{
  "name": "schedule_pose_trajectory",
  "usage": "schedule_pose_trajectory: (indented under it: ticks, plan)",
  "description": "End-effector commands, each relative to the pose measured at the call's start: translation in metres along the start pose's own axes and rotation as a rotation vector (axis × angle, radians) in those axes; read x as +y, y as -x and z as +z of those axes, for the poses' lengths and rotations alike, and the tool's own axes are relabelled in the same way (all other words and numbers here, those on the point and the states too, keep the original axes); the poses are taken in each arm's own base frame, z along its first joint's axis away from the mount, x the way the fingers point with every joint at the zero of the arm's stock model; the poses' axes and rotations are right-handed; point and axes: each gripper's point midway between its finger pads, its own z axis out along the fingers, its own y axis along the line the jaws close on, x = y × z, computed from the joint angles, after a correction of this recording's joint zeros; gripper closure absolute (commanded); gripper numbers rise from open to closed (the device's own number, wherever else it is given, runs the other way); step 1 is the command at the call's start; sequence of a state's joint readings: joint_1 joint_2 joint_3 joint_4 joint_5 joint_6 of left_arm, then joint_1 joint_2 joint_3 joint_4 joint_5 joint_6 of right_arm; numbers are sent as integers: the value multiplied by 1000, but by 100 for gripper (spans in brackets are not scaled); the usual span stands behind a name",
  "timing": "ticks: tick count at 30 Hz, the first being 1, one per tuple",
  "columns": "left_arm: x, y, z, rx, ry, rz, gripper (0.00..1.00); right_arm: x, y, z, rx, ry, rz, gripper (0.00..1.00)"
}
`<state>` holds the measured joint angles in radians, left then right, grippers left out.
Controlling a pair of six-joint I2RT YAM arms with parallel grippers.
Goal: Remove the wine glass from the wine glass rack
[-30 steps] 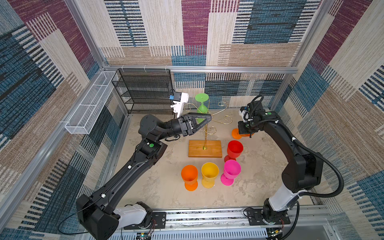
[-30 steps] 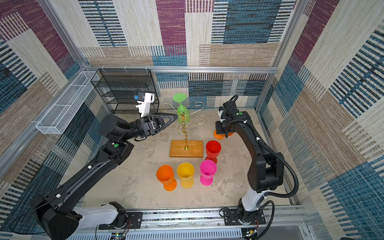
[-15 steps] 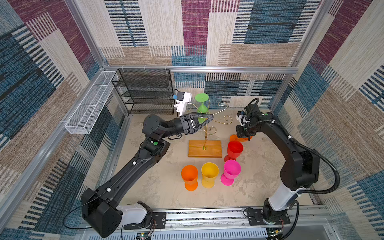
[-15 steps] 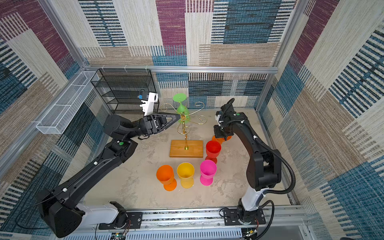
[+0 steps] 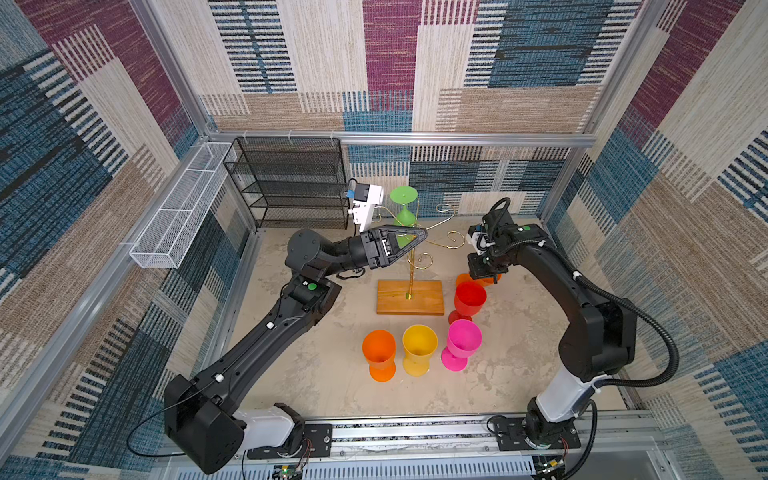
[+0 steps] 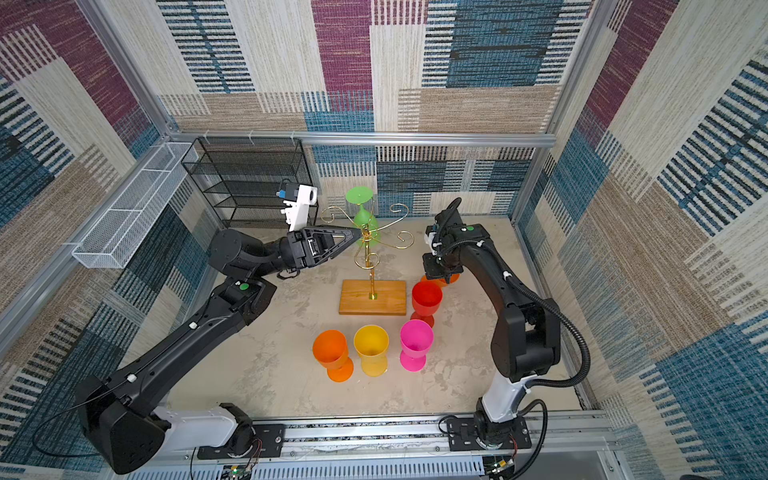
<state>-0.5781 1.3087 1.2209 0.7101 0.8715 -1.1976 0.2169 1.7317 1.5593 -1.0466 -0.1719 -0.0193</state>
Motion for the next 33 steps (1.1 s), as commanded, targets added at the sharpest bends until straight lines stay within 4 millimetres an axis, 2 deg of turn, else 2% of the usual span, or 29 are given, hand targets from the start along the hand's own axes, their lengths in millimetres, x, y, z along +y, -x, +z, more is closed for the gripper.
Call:
schedule_pose_trajectory:
  ticks: [1, 8, 11, 15, 20, 21, 28, 33]
  plan:
    - [-8, -2, 0, 12, -30, 29, 42, -4, -2, 5, 20, -32, -10, 100]
    - [-5, -3, 0, 19, -26, 23, 42, -4, 3, 7, 14, -45, -12, 100]
    - [-4, -3, 1, 21, -25, 20, 42, -3, 4, 8, 18, -41, -15, 95]
    - [-2, -3, 2, 23, -24, 14, 42, -2, 8, 8, 6, -44, -18, 84]
    - [1, -3, 2, 24, -20, 7, 42, -4, 10, 6, -7, -52, -17, 78]
    - [1, -3, 2, 25, -21, 8, 42, -2, 19, -1, -36, -51, -20, 77]
    - [4, -3, 3, 25, -19, 0, 42, -2, 25, -7, -63, -58, -24, 72]
    - [7, -4, 3, 26, -12, -3, 42, 2, 38, -29, -145, -53, -25, 68]
